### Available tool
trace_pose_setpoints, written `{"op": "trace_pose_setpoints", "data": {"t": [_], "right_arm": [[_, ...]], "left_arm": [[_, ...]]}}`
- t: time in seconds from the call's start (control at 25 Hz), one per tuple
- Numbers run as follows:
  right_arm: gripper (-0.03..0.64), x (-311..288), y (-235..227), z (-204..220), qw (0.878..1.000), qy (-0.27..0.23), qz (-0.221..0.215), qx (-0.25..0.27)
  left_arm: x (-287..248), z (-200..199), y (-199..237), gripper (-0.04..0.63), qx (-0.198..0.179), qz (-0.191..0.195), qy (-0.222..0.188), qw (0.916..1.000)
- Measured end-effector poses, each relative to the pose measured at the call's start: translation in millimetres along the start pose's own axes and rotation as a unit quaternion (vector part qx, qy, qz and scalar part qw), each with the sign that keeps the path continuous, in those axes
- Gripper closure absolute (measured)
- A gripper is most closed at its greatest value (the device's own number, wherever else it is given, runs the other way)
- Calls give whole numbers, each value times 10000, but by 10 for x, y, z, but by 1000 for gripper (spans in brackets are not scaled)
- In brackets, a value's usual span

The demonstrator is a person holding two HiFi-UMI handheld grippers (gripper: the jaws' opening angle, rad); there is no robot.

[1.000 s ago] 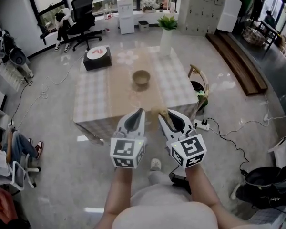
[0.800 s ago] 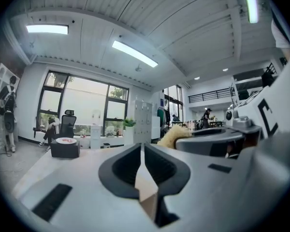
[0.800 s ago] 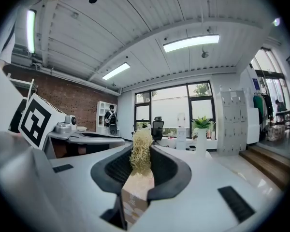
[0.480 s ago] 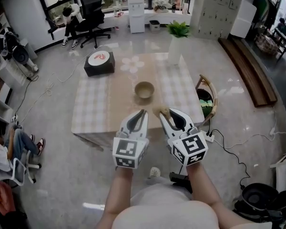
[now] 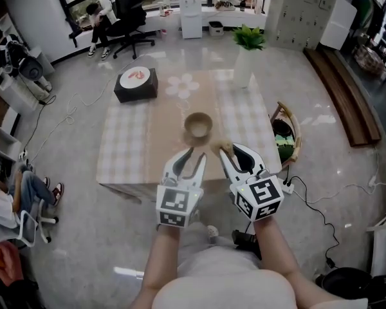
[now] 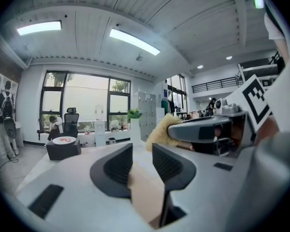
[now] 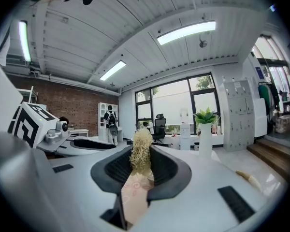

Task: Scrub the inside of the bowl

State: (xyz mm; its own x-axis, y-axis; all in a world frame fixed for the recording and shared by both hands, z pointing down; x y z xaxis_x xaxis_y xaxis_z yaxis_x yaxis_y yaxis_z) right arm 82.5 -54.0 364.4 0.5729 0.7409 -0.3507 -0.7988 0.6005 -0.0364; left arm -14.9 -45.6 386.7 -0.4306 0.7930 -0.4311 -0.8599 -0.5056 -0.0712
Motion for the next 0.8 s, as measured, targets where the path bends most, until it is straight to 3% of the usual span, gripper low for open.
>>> {"op": "trace_pose_setpoints", "data": {"t": [0.16,0.28,0.52,0.8], "right_arm": [[523,-127,-77,-1,10000,49,24,-70],[522,-239,-138,-24,9999,60,64,-144],[522,-485,-209,-91,9997,104,110,-215],[522,-796,-381,-73,9986,257,300,-356]], "left_arm": [[-142,21,107,453,45,66,84,9999],[-283,57,211,333,204,261,173,9993],[-511,79,438,206,377,652,234,9969],[-891,220,654,187,133,1054,576,9927]]}}
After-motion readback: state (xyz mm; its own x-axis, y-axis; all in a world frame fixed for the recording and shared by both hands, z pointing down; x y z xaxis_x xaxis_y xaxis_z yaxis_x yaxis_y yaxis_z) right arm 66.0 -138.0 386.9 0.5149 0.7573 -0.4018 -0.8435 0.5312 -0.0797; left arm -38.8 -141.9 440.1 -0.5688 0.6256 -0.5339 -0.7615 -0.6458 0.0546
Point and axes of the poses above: the fingertips, and each gripper's own axes: x backward along the fingers, y to its left, z out of its underside, the point moved 3 cm from there along x, backward along the fingers, and after that the axes turned 14 degrees about y, right-handed, at the moved point
